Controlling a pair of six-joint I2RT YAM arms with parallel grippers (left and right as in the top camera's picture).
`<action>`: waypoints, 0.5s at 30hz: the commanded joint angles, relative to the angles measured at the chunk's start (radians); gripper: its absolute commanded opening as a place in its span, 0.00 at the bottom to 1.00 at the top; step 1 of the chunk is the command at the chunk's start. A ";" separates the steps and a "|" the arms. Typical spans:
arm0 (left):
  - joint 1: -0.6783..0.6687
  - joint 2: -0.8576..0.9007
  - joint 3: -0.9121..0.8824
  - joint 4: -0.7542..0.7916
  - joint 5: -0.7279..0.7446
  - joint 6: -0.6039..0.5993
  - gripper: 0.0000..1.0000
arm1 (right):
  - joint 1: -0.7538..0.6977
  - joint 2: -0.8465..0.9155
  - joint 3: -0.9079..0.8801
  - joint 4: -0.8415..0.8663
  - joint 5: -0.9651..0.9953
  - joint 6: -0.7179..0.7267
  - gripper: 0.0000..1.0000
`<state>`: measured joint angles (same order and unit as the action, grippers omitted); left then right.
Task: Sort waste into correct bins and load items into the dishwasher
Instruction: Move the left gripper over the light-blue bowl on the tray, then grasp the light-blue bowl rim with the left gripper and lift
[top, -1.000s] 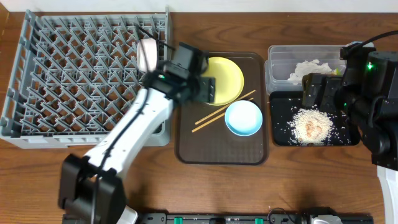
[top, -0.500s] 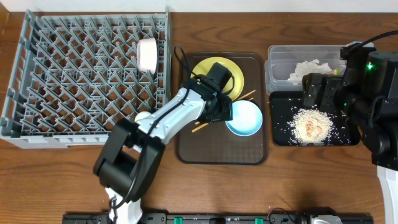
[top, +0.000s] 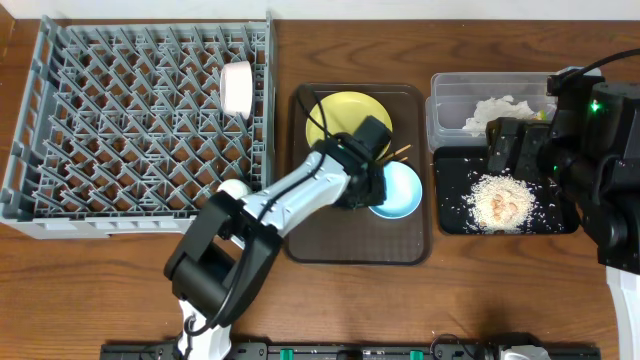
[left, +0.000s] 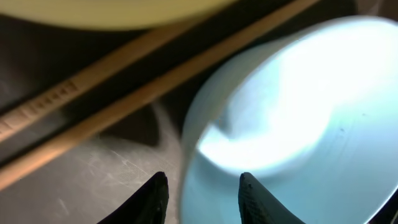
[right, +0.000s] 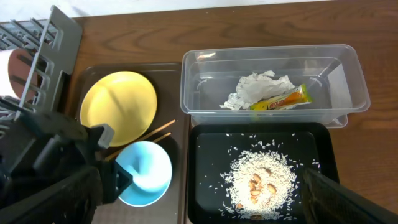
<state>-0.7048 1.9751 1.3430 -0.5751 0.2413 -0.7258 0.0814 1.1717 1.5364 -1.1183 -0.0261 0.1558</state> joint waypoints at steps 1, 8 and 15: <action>-0.008 0.000 -0.008 0.000 -0.095 -0.077 0.38 | -0.009 0.001 0.003 -0.001 0.007 0.004 0.99; -0.006 0.034 -0.008 0.001 -0.095 -0.109 0.19 | -0.009 0.001 0.003 -0.001 0.007 0.004 0.99; -0.005 0.035 -0.008 0.001 -0.096 -0.115 0.08 | -0.009 0.001 0.003 -0.001 0.007 0.004 0.99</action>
<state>-0.7151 1.9965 1.3430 -0.5739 0.1680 -0.8268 0.0814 1.1717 1.5360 -1.1183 -0.0261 0.1562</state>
